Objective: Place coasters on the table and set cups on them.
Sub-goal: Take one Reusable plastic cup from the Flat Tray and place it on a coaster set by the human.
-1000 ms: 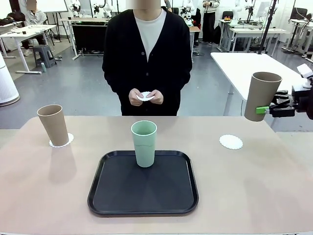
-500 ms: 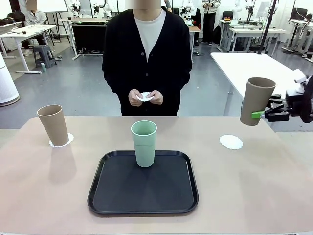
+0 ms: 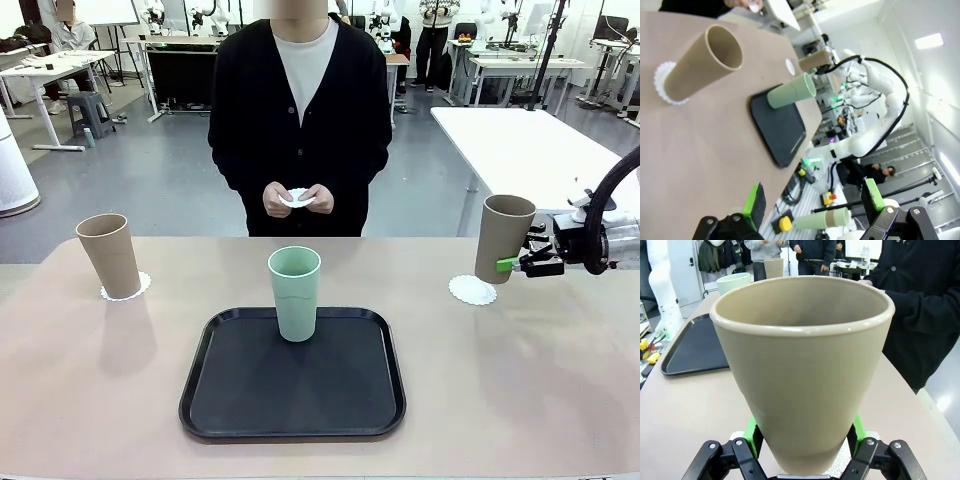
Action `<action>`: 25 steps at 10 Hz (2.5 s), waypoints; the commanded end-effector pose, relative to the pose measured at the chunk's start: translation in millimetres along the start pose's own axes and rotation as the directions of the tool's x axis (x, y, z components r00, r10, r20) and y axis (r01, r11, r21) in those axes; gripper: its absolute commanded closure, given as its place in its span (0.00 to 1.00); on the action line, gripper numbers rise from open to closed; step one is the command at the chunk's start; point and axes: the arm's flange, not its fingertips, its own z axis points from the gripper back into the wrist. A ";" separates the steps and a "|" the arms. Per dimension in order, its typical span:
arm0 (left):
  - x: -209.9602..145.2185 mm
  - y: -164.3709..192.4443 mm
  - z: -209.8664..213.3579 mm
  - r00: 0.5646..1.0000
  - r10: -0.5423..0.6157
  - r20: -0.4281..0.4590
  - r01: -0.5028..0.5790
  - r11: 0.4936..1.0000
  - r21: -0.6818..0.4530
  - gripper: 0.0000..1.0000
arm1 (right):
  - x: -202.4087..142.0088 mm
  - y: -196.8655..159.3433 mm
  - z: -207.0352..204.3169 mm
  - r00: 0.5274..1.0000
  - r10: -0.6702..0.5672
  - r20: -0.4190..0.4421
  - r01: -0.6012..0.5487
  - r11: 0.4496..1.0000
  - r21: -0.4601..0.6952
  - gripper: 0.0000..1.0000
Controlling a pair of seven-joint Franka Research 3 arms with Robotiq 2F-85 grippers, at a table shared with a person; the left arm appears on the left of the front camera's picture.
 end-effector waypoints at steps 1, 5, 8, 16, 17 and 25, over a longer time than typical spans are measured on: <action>-0.2 -1.0 1.4 1.000 -0.001 0.002 0.001 1.000 0.003 0.00 | -3.3 -9.6 -2.8 0.999 0.037 0.040 -0.037 0.999 0.007 0.19; -0.2 -1.0 1.4 1.000 -0.001 0.002 0.001 1.000 0.003 0.00 | -15.0 -16.9 -14.9 0.997 0.026 0.066 -0.028 0.999 0.028 0.19; -0.2 -1.0 1.4 1.000 -0.001 0.002 0.001 1.000 0.003 0.00 | -18.6 -21.2 -19.9 0.997 0.020 0.069 -0.022 0.999 0.030 0.19; -0.2 -1.0 1.4 1.000 -0.001 0.002 0.001 1.000 0.003 0.00 | -40.9 -32.7 -35.1 0.998 -0.017 0.064 0.013 0.999 0.053 0.19; -0.2 -1.0 1.4 1.000 -0.001 0.002 0.001 1.000 0.003 0.00 | -41.5 -32.4 -35.3 0.998 -0.017 0.062 0.013 0.998 0.055 0.19; -0.2 -1.0 1.4 1.000 -0.001 0.002 0.001 1.000 0.003 0.00 | -41.1 -28.7 -31.6 0.998 -0.055 -0.018 0.056 0.996 0.069 0.00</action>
